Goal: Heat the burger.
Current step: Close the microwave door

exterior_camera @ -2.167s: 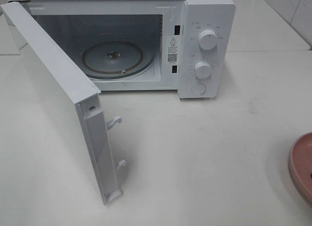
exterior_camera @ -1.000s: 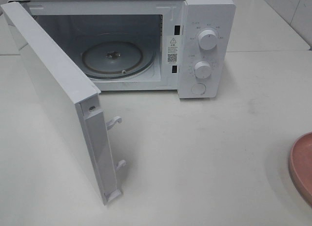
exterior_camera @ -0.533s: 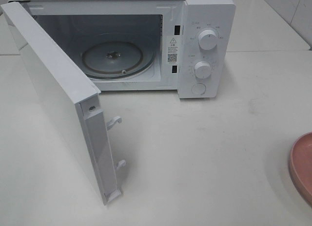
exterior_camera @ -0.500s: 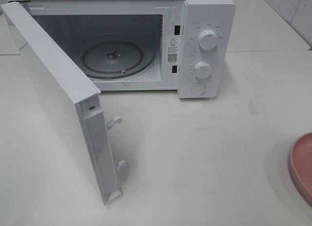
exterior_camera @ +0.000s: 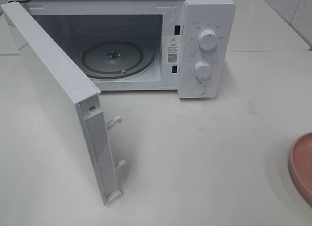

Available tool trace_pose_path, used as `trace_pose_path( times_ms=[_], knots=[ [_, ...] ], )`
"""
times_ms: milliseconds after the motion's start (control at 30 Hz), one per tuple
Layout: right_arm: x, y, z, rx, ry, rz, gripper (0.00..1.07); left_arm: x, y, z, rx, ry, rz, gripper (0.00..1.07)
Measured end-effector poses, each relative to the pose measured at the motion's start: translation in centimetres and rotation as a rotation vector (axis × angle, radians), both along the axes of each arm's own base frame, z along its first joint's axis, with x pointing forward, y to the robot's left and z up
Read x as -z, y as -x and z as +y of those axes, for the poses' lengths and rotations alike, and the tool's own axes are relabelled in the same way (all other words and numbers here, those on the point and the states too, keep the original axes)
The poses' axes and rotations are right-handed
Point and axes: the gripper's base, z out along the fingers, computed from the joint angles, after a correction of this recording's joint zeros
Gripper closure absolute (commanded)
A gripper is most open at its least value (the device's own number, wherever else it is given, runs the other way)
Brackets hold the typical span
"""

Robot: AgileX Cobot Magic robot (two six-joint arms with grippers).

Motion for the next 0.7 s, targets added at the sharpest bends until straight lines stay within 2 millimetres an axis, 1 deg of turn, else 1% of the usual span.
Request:
trace_pose_path(
  times_ms=[700],
  knots=[
    [-0.05, -0.03, 0.00, 0.000, -0.001, -0.006, 0.32, 0.00, 0.00, 0.00, 0.000, 0.000, 0.000, 0.17]
  ],
)
